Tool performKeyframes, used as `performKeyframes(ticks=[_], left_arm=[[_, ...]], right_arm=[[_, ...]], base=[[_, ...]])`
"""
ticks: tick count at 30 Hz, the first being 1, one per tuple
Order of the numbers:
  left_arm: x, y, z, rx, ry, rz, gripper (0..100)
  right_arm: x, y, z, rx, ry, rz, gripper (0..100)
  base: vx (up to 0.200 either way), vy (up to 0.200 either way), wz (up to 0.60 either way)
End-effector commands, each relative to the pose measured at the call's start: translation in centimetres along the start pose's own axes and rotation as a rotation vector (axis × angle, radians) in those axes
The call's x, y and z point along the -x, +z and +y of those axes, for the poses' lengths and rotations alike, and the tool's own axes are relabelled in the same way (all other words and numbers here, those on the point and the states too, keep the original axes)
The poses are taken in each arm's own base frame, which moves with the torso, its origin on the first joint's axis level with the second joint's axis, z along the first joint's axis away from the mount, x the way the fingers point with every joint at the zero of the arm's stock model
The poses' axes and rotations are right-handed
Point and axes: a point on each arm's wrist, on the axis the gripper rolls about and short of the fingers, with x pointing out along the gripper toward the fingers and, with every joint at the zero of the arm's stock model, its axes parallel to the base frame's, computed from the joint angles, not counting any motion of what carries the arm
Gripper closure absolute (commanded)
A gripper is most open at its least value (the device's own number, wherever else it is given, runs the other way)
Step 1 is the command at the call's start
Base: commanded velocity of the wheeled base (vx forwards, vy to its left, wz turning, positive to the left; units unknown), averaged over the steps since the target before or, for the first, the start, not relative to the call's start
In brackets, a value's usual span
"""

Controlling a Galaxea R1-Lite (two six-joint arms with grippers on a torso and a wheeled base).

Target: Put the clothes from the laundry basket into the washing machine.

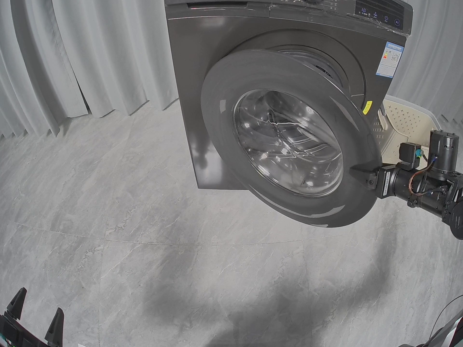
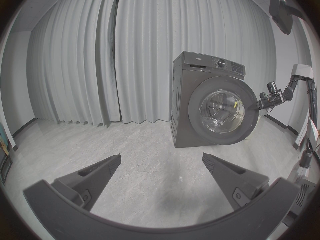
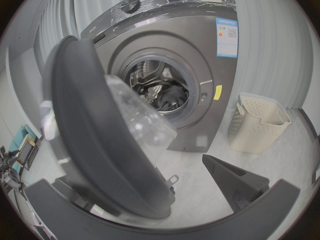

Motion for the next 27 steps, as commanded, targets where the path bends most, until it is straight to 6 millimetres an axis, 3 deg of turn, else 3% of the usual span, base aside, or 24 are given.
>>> performKeyframes(ticks=[1, 6, 12, 17, 27], left_arm=[[0.0, -0.5, 0.0, 0.0, 0.001, 0.002, 0], [0.0, -0.5, 0.0, 0.0, 0.0, 0.002, 0], [0.0, -0.5, 0.0, 0.0, 0.001, 0.002, 0], [0.0, -0.5, 0.0, 0.001, 0.003, 0.002, 0], [0.0, -0.5, 0.0, 0.0, 0.003, 0.001, 0]], right_arm=[[-1.3, 0.2, -1.6, -0.009, -0.071, -0.009, 0], [-0.9, 0.6, -3.8, -0.019, -0.142, -0.028, 0], [0.3, -0.5, -3.2, -0.018, -0.12, 0.003, 0], [1.4, -1.8, 0.0, -0.002, 0.012, 0.045, 0], [1.1, -1.8, 2.9, -0.017, 0.127, 0.045, 0]], base=[[0.0, 0.0, 0.0], [0.0, 0.0, 0.0], [0.0, 0.0, 0.0], [0.0, -0.16, 0.0], [0.0, -0.2, 0.0]])
